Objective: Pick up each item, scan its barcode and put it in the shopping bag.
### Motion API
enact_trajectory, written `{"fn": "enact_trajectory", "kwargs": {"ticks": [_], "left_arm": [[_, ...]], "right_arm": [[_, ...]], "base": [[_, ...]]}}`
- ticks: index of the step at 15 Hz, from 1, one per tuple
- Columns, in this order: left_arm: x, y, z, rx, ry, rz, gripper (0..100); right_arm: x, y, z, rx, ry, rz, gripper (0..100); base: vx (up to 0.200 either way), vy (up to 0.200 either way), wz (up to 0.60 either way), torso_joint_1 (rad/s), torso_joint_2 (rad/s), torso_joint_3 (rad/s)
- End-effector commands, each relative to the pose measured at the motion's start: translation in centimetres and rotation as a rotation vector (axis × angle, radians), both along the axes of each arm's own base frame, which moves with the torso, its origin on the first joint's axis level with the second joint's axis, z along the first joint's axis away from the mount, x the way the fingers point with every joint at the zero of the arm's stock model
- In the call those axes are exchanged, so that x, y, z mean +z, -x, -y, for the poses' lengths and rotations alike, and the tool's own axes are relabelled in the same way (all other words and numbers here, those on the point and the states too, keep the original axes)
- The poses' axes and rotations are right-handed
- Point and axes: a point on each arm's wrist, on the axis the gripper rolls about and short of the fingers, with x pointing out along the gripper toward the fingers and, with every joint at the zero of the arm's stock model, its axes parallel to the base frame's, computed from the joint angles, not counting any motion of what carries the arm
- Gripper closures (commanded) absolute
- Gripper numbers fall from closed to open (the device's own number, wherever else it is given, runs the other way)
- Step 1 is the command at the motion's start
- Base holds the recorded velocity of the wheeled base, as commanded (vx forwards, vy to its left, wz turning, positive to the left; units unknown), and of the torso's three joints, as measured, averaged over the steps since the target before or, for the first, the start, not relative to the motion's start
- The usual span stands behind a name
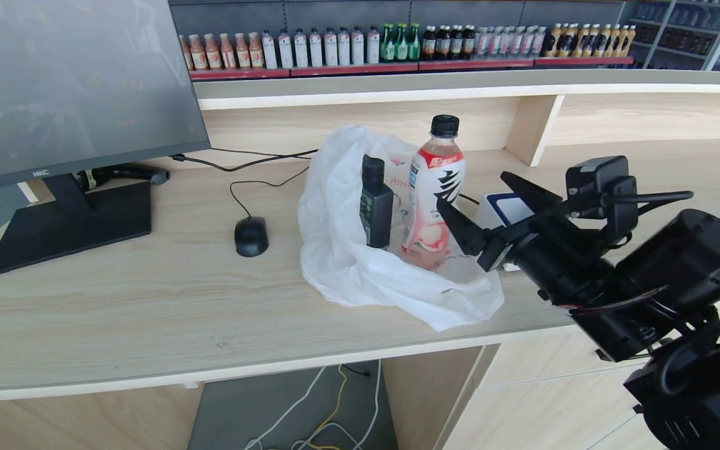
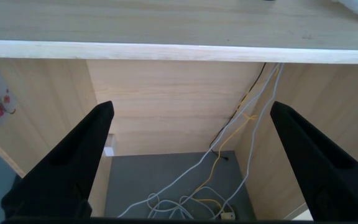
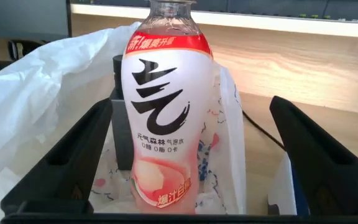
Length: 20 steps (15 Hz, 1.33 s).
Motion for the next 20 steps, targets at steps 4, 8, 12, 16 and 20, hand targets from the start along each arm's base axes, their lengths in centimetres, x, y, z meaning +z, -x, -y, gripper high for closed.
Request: {"fn": "enact_trajectory", "kwargs": {"ticks": [4,8,12,16,20], "left_arm": [[0.0,0.0,0.0,0.0,0.0,0.0,0],[0.0,0.0,0.0,0.0,-0.003,0.0,0],[0.0,0.0,0.0,0.0,-0.002,0.0,0],[0.0,0.0,0.0,0.0,-0.002,0.0,0],[0.0,0.0,0.0,0.0,-0.003,0.0,0]], "right_arm": [[-0.3,11.3,7.6,-0.031,0.005,-0.005,0],[-0.1,19.9,13.1,-0.131,-0.143,0.082,0],[-7.2,25.0,15.6,-0.141,-0.017,-0.271,0],[-11.1,26.8,16.5,-0.139,0.037,-0.368,0],[-11.2,26.2,16.1,-0.14,0.083,-0.465,0]], "base": [[0.0,0.0,0.0,0.0,0.0,0.0],[0.0,0.0,0.0,0.0,0.0,0.0],[0.0,0.0,0.0,0.0,0.0,0.0],[0.0,0.0,0.0,0.0,0.0,0.0],[0.0,0.0,0.0,0.0,0.0,0.0]]}}
